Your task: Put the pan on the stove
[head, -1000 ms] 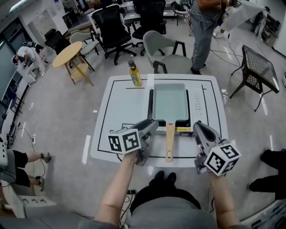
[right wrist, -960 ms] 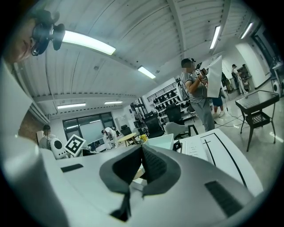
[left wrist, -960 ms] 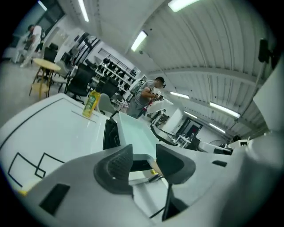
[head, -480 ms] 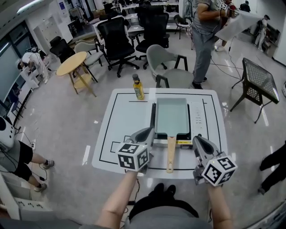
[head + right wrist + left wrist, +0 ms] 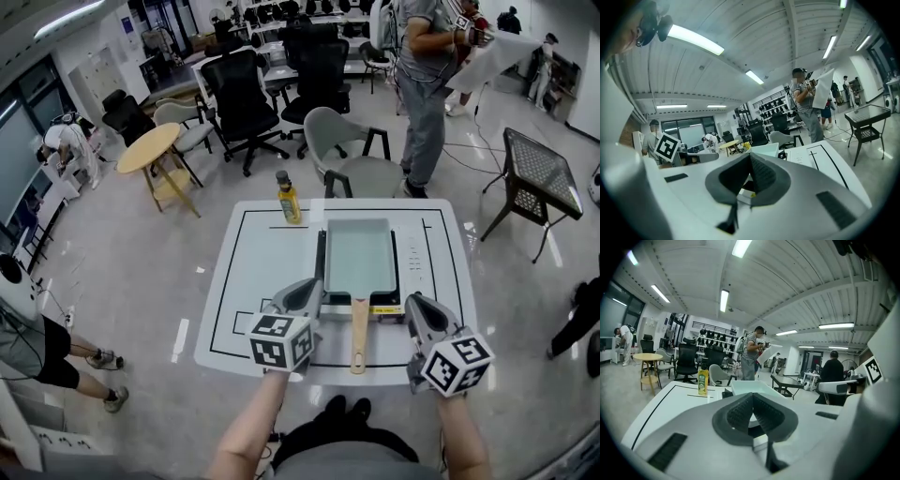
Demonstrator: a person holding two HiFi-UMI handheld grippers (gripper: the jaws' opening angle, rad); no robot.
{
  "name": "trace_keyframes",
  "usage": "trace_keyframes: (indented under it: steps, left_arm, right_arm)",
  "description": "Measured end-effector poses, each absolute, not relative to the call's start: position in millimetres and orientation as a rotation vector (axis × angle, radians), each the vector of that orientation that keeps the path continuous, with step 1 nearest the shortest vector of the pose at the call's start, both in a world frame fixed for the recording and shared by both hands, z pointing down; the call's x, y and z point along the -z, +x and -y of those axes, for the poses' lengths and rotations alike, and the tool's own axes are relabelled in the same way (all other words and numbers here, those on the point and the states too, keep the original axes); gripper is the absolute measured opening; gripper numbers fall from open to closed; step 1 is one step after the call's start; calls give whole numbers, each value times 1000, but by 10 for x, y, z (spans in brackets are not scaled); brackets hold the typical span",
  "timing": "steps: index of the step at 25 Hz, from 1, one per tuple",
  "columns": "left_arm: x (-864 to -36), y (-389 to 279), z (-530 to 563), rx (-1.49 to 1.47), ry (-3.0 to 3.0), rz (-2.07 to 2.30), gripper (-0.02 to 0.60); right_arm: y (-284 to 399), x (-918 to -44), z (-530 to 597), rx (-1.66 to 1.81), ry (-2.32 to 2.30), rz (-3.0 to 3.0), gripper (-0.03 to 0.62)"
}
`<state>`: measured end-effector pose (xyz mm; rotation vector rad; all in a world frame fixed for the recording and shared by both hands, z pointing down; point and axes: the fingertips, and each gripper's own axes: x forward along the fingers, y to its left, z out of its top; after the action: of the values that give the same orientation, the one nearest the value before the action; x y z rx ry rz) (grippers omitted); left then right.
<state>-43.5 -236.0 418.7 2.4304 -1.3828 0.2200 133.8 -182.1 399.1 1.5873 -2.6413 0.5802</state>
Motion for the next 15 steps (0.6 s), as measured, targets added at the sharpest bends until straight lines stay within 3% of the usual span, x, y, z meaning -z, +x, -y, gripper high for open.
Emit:
trace_keyframes:
  steps: [15]
  left_arm:
    - [-4207,-462,2410,-213,2428,1379,6]
  right_arm:
    - [1369,-4019,1844,-566,1637,2606,3]
